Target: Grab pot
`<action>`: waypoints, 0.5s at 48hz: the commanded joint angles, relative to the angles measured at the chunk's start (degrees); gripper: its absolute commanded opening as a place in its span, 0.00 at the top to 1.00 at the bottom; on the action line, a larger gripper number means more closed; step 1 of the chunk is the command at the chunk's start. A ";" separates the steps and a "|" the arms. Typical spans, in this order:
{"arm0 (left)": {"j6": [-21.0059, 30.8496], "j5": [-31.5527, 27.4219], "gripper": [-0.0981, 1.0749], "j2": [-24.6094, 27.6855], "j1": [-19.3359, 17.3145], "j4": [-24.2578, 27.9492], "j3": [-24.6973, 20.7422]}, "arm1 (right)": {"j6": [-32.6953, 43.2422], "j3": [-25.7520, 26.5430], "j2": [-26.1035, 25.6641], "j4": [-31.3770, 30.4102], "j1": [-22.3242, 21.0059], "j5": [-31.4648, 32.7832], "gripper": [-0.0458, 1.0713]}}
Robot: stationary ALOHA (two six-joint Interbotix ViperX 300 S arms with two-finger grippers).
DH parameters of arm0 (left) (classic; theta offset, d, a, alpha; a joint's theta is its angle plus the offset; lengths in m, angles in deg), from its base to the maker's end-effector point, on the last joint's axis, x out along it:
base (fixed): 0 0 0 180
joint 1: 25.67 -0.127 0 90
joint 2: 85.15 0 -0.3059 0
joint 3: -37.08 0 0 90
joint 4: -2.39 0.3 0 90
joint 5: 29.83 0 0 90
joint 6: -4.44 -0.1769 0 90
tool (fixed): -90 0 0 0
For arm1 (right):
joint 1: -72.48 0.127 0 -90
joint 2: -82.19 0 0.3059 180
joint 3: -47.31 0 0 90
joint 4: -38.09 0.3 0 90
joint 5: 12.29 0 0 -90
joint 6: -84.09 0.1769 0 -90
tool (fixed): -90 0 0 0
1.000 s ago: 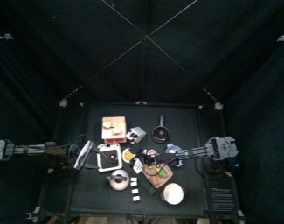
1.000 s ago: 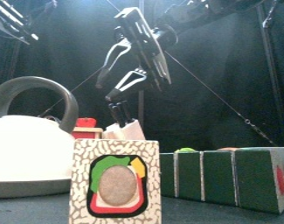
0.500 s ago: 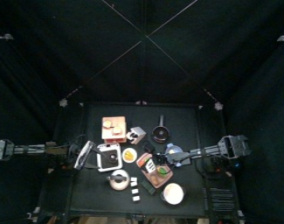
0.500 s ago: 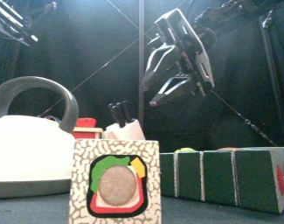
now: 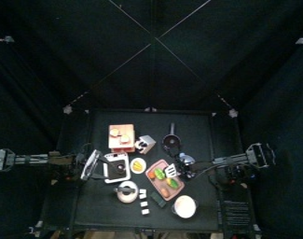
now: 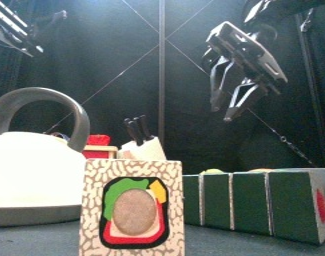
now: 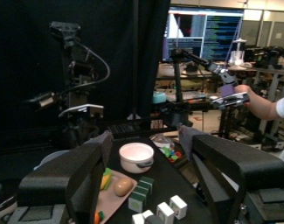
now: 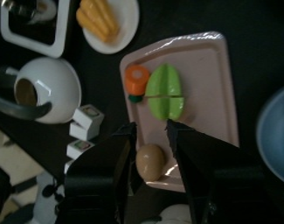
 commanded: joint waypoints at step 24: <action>-0.09 -0.26 0.10 1.05 -1.23 -0.35 -0.53 | 10.11 -10.63 -5.10 -3.87 24.17 4.92 0.30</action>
